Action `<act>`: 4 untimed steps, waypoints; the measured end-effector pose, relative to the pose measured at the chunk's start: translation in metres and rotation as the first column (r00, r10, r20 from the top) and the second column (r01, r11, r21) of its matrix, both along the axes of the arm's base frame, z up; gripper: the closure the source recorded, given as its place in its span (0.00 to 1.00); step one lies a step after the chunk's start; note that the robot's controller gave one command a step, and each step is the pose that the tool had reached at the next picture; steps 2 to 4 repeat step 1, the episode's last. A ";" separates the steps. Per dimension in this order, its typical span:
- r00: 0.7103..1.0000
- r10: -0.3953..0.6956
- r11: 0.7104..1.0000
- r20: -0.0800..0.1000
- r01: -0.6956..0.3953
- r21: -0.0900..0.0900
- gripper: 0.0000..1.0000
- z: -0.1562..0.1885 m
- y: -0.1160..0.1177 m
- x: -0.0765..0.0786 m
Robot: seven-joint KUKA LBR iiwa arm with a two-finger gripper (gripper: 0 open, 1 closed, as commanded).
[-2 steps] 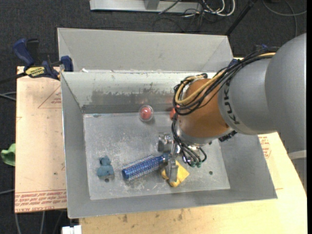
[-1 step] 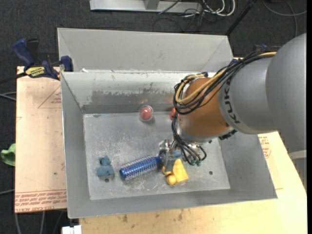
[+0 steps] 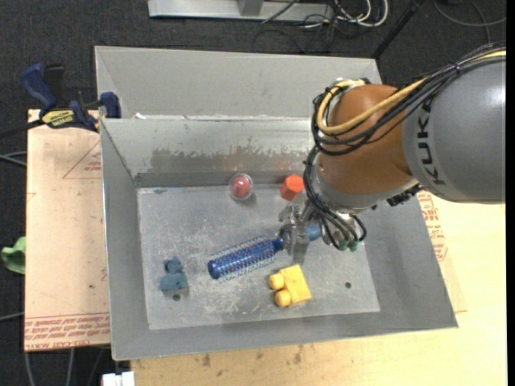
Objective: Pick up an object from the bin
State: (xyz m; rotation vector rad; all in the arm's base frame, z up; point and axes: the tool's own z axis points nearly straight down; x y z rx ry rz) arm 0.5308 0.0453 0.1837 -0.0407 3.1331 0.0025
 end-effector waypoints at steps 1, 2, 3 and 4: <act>1.000 0.004 1.000 -0.002 -0.004 -0.001 1.00 0.049 0.001 -0.007; 1.000 0.004 1.000 -0.002 -0.004 -0.001 1.00 0.049 0.001 -0.007; 1.000 0.004 1.000 -0.002 -0.004 -0.001 1.00 0.049 0.001 -0.007; 1.000 0.004 1.000 -0.002 -0.004 -0.001 1.00 0.049 0.001 -0.007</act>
Offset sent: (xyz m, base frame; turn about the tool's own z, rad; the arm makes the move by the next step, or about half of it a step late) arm -0.0077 0.0004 0.0462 -0.0038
